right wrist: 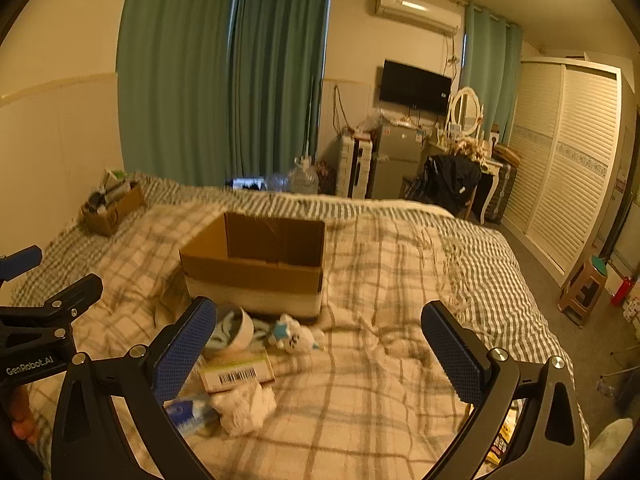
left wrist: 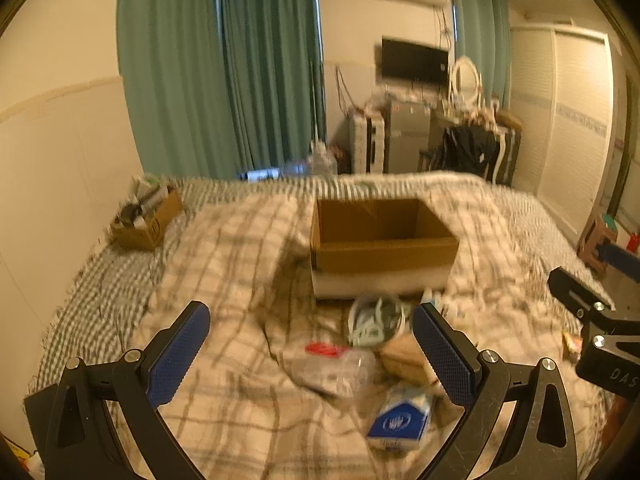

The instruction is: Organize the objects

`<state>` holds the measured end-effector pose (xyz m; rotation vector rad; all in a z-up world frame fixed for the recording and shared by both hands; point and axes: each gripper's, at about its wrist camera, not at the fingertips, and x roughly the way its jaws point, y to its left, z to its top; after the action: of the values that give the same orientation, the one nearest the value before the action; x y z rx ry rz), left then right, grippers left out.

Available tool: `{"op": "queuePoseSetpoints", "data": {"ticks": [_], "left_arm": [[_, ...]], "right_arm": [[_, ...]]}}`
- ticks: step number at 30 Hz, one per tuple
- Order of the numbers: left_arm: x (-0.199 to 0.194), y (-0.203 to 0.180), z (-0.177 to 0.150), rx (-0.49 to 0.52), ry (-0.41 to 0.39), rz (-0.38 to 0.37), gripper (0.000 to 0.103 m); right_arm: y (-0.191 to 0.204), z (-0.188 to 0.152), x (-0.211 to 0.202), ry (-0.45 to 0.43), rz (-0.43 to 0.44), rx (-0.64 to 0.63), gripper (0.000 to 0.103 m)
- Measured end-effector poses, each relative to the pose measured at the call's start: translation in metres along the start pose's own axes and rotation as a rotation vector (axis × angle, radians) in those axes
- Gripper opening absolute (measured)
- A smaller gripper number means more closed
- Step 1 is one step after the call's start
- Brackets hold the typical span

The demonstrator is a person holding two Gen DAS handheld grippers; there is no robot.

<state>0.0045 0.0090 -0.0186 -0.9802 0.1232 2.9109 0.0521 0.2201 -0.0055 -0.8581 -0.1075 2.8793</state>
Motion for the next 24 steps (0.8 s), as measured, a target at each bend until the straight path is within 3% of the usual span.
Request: {"op": "queuePoseSetpoints", "data": {"ticks": [9,14,16,18,19,21,24], "left_arm": [[0.056,-0.006,-0.049,0.023,0.210,0.004,0.103],[0.066,0.007,-0.064,0.005,0.263,0.014,0.103],[0.067,0.010,-0.067,0.002,0.275,0.017,0.103],[0.067,0.014,-0.068,-0.007,0.284,0.009,0.103],[0.067,0.014,-0.067,-0.010,0.286,0.004,0.103],[0.065,0.012,-0.065,-0.014,0.285,-0.012,0.103],[0.062,0.002,-0.061,-0.009,0.282,-0.054,0.103]], "right_arm": [[0.018,-0.036,0.039,0.157,0.047,-0.073,0.103],[0.038,-0.060,0.074,0.289,0.096,-0.117,0.103],[0.041,-0.068,0.086,0.332,0.102,-0.129,0.097],[0.042,-0.073,0.093,0.376,0.125,-0.134,0.071],[0.042,-0.074,0.093,0.385,0.139,-0.130,0.063],[0.039,-0.074,0.092,0.398,0.194,-0.116,0.028],[0.035,-0.070,0.082,0.371,0.189,-0.116,0.016]]}}
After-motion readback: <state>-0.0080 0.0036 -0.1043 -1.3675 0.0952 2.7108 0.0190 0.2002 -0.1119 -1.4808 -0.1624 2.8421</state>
